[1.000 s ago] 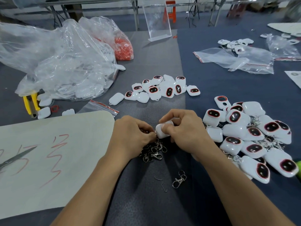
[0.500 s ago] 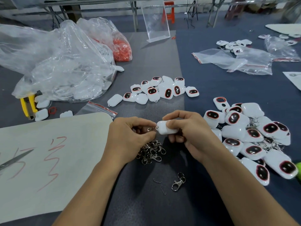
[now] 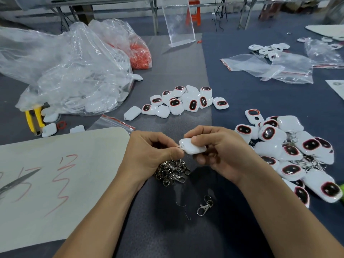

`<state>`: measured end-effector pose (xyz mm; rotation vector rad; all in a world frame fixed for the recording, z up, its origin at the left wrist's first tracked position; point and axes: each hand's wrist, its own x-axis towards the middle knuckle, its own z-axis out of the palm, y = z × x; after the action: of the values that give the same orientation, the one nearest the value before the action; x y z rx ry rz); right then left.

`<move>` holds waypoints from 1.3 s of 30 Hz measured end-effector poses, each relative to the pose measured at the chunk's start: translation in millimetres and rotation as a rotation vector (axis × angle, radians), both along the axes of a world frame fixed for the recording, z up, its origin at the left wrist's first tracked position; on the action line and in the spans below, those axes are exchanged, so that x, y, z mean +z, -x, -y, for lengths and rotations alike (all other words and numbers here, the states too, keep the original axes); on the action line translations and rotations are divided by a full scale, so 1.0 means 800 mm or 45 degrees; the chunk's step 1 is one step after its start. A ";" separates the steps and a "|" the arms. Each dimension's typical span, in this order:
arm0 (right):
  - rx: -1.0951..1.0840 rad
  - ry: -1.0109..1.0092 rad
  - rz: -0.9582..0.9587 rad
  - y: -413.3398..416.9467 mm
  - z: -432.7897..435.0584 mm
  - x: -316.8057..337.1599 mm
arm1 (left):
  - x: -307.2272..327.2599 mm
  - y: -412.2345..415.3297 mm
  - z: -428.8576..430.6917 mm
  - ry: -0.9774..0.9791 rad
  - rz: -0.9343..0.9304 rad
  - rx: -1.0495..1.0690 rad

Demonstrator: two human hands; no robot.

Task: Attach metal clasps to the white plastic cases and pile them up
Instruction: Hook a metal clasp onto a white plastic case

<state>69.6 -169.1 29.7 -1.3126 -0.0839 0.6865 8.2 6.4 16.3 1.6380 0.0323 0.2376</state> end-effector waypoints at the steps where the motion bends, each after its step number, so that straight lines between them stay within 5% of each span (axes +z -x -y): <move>1: 0.013 -0.004 0.011 0.001 0.001 0.001 | 0.000 0.000 -0.001 0.004 -0.008 -0.036; 8: -0.094 0.086 0.349 0.007 0.002 0.008 | 0.009 0.007 0.000 -0.357 -0.096 0.040; 15: -0.226 -0.012 0.398 0.014 -0.011 0.001 | 0.015 0.016 0.003 -0.743 0.122 0.283; 24: -0.198 -0.200 0.017 0.011 -0.013 0.006 | 0.005 0.003 0.013 0.009 0.100 0.164; 39: -0.340 -0.198 0.009 0.012 -0.014 0.006 | -0.002 0.002 0.025 -0.209 0.141 0.473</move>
<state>60.0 -157.8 34.6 -1.1511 0.0316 0.4388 6.8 -13.8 14.6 1.7721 0.2391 0.6287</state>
